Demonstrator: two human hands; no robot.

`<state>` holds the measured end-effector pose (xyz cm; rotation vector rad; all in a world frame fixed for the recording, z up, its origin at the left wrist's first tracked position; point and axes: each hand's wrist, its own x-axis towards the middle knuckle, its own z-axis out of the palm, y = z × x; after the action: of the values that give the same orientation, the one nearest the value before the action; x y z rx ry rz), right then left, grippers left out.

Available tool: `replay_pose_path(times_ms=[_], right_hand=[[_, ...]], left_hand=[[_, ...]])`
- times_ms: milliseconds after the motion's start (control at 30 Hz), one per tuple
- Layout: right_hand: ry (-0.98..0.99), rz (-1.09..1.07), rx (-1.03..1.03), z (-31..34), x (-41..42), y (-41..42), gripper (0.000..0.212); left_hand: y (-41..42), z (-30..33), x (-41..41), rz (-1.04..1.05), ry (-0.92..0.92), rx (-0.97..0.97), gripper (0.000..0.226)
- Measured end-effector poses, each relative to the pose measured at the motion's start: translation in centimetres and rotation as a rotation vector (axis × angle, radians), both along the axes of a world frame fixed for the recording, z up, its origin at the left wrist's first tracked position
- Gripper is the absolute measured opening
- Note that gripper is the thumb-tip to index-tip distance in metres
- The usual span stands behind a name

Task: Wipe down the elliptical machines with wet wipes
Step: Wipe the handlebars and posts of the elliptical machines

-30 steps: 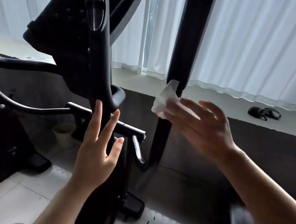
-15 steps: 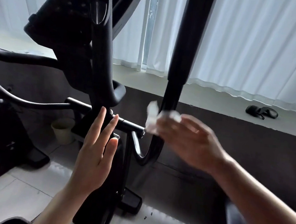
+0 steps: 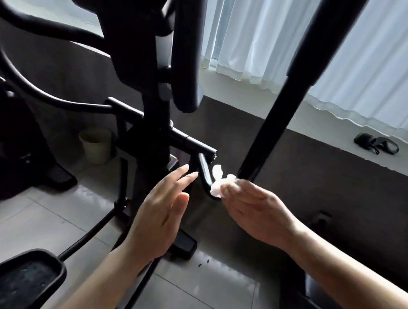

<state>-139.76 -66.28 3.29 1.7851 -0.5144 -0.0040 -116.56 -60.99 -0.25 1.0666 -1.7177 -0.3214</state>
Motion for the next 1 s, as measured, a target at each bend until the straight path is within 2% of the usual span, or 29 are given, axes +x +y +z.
replay_pose_path(times_ms=[133, 267, 367, 467, 533, 600, 700, 800, 867, 1000], right_hand=[[0.100, -0.219, 0.109, -3.3, 3.3, 0.4, 0.054], [0.262, -0.476, 0.203, -4.2, 7.5, -0.5, 0.043], [0.306, -0.777, 0.289, -5.2, 10.7, -1.4, 0.044], [0.275, -0.940, 0.349, -6.5, 13.1, -3.3, 0.047], [0.195, -1.024, 0.482, -7.4, 14.1, -5.2, 0.048], [0.082, -1.077, 0.591, -7.7, 14.9, -7.4, 0.050], [-0.041, -1.125, 0.642, -8.1, 15.7, -10.8, 0.054], [-0.146, -1.137, 0.679, -8.3, 16.3, -14.2, 0.054], [-0.194, -1.119, 0.675, -8.5, 16.4, -15.9, 0.052], [-0.239, -1.069, 0.608, -10.2, 16.1, -16.2, 0.055]], left_hand=[[0.4, -1.7, 1.8, 0.029, 0.065, 0.045, 0.060], [0.7, -4.2, 3.9, 0.086, 0.137, 0.131, 0.057], [-0.7, -6.2, 6.0, 0.164, 0.092, 0.204, 0.047], [-4.5, -7.8, 8.4, 0.232, -0.021, 0.297, 0.047], [-7.9, -8.2, 10.0, 0.254, -0.129, 0.332, 0.050], [-10.9, -8.1, 11.1, 0.248, -0.207, 0.398, 0.051], [-14.1, -8.5, 11.8, 0.219, -0.257, 0.488, 0.052], [-16.3, -9.5, 11.9, 0.224, -0.455, 0.558, 0.059], [-16.8, -10.3, 12.0, 0.258, -0.556, 0.634, 0.061], [-16.9, -11.9, 12.5, 0.302, -0.593, 0.635, 0.066]])
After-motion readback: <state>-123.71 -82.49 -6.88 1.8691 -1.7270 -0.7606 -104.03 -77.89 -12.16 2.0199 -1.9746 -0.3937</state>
